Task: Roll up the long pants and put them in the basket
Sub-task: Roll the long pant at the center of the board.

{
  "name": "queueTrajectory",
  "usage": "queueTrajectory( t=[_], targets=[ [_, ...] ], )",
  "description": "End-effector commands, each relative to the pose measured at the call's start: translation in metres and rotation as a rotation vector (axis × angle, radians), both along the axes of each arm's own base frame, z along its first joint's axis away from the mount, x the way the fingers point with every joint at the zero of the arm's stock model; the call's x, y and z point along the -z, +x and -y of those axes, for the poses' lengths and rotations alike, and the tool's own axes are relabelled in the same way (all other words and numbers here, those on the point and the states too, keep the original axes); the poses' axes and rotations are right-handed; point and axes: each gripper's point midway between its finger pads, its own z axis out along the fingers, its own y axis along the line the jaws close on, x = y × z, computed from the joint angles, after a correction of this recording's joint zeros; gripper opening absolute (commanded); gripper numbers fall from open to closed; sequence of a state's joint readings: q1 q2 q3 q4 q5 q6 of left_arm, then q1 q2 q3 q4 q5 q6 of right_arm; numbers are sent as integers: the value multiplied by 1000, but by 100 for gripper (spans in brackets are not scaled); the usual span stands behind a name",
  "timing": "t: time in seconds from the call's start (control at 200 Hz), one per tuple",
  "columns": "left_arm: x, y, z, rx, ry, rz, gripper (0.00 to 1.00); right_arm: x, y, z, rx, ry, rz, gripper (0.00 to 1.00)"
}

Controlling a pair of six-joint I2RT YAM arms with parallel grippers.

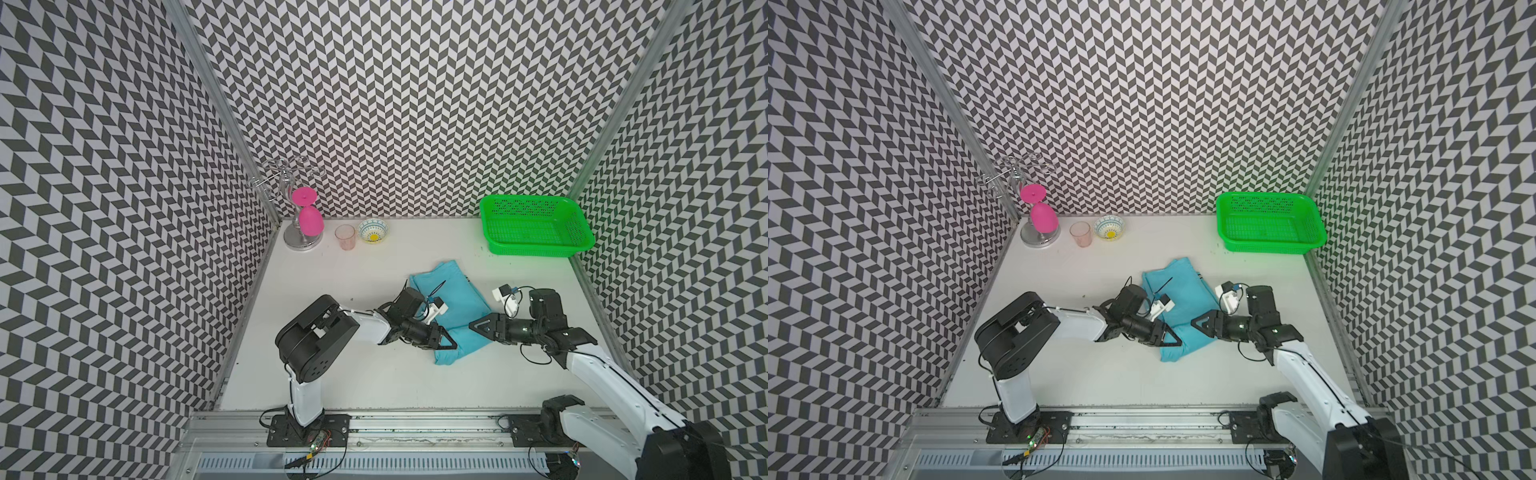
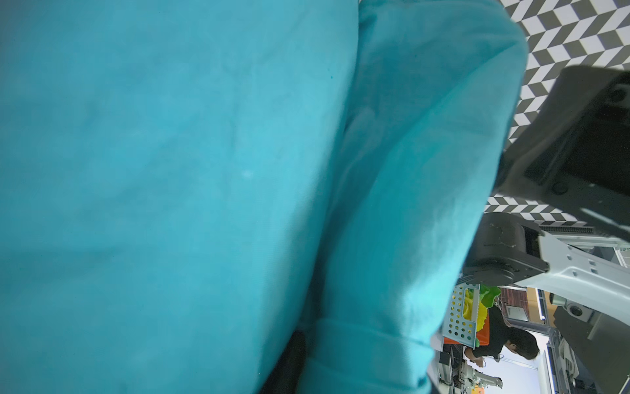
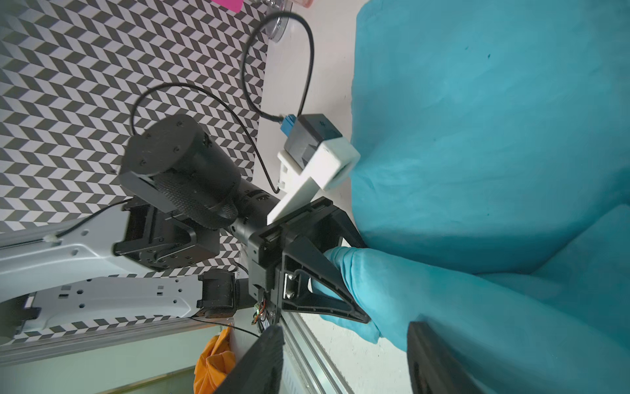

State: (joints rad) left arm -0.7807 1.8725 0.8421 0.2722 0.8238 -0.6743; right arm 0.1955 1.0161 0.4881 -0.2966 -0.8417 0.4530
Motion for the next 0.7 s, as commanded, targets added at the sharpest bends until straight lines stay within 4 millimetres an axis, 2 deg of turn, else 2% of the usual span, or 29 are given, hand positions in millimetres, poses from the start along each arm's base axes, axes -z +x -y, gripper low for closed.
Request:
queueTrajectory(
  t=[0.0, 0.24, 0.345, 0.556, 0.621, 0.691],
  targets=[
    [13, 20, -1, -64, 42, 41, 43, 1, 14, -3, 5, -2, 63, 61],
    [16, 23, -3, -14, 85, 128, 55, 12, 41, 1, 37, -73, 58, 61],
    [10, 33, -11, -14, 170, 276, 60, 18, 52, 1, 46, -98, 42, 61],
    [-17, 66, -44, -83, 386, 644, 68, 24, 65, 1, 43, -121, 18, 61],
    [-31, 70, -49, -96, 421, 752, 70, 24, 68, 0, 44, -123, 20, 61],
    [-48, 67, -42, -66, 378, 838, 72, 24, 70, 0, 43, -124, 19, 61]
  ],
)
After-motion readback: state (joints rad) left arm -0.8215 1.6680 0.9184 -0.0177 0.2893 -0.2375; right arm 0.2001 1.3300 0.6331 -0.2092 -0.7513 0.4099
